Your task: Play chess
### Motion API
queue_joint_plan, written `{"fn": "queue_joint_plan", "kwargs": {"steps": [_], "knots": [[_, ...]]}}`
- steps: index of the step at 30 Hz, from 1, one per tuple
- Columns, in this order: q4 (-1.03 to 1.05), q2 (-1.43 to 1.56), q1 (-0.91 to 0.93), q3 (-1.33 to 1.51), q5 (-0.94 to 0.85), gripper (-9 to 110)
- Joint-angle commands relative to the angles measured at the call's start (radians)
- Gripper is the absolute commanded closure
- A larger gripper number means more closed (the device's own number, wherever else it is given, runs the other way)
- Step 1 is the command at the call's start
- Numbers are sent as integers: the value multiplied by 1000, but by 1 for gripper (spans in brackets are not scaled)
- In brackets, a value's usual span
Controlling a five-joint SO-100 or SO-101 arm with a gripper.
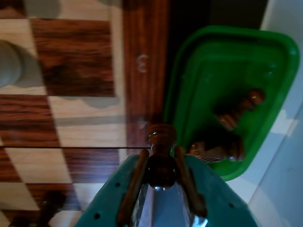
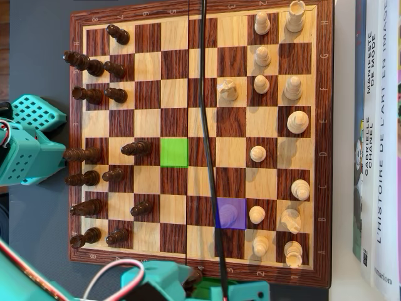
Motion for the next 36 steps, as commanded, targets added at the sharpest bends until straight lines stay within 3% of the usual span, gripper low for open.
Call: {"fn": "queue_joint_plan", "kwargs": {"steps": [1,11,18,36], "knots": [[-9,0,34,-78,-17,98],[-3,-34,44,-106,-32,98],[2,-31,35,-103,-37,86],[112,121,-69,-100,-26,86]]}}
